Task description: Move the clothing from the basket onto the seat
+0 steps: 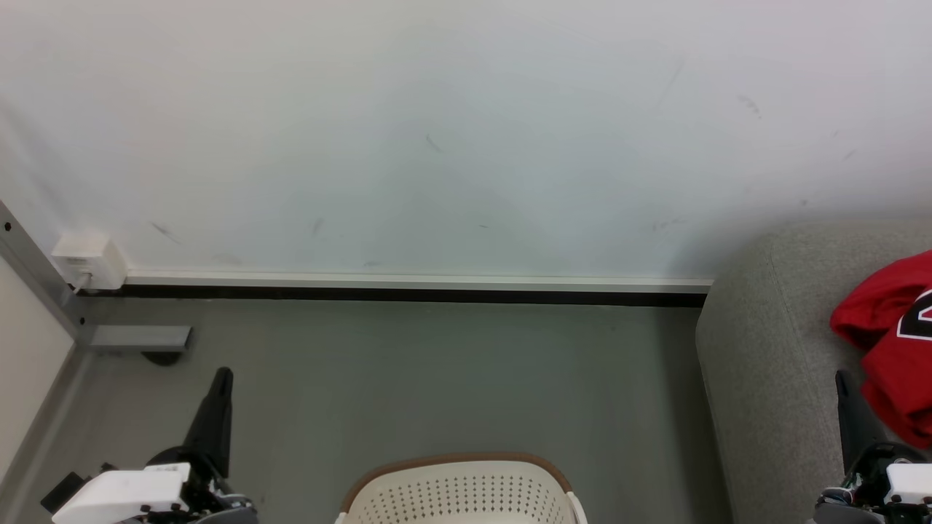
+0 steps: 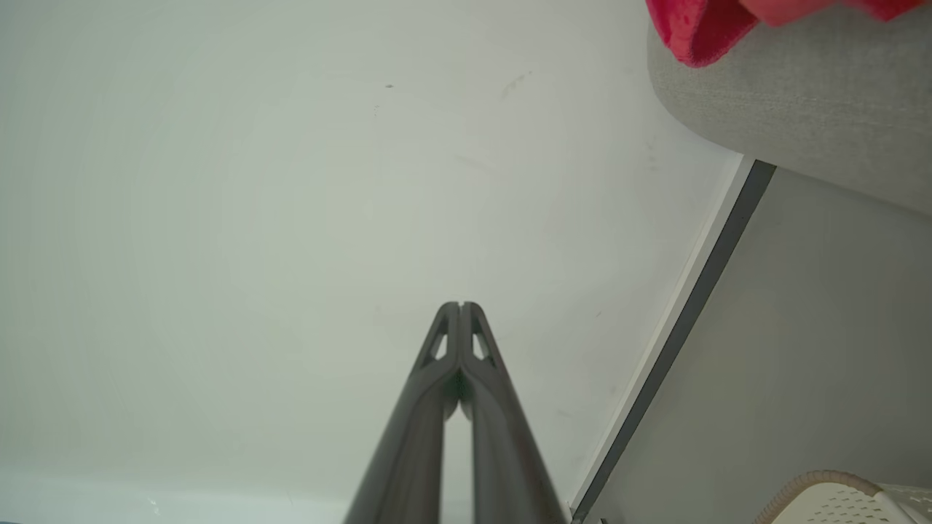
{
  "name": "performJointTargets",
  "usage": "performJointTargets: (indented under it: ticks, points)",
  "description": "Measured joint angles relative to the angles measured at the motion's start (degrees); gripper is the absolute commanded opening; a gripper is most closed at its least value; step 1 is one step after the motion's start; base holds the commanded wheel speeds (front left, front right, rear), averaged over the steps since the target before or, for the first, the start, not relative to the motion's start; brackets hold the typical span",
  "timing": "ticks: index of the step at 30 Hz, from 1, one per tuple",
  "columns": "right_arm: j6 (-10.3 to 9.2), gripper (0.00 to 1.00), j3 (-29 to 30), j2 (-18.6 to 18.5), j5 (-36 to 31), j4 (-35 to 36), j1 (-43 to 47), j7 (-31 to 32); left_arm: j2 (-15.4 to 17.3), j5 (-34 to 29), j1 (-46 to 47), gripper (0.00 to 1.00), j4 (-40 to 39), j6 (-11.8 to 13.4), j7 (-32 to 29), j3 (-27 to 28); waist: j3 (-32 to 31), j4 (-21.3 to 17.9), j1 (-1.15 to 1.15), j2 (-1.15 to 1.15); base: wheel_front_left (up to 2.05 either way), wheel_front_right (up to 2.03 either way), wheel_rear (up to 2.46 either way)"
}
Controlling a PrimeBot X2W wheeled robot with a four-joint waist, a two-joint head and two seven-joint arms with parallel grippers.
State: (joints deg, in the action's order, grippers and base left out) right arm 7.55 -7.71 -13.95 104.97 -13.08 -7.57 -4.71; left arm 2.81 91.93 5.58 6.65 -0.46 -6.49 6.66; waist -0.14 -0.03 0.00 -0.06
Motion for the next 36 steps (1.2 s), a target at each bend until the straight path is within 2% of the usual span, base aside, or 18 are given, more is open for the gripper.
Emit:
performJointTargets:
  ticks: [36]
  points:
    - [0.00, 0.00, -6.5, -5.1, 6.0, 2.2, 0.0, -5.5, 0.0, 0.0, 0.0, 0.00, -0.1, 0.0, 0.0, 0.0, 0.1, 0.0, 0.00, 0.00, 0.00, 0.00, 0.00]
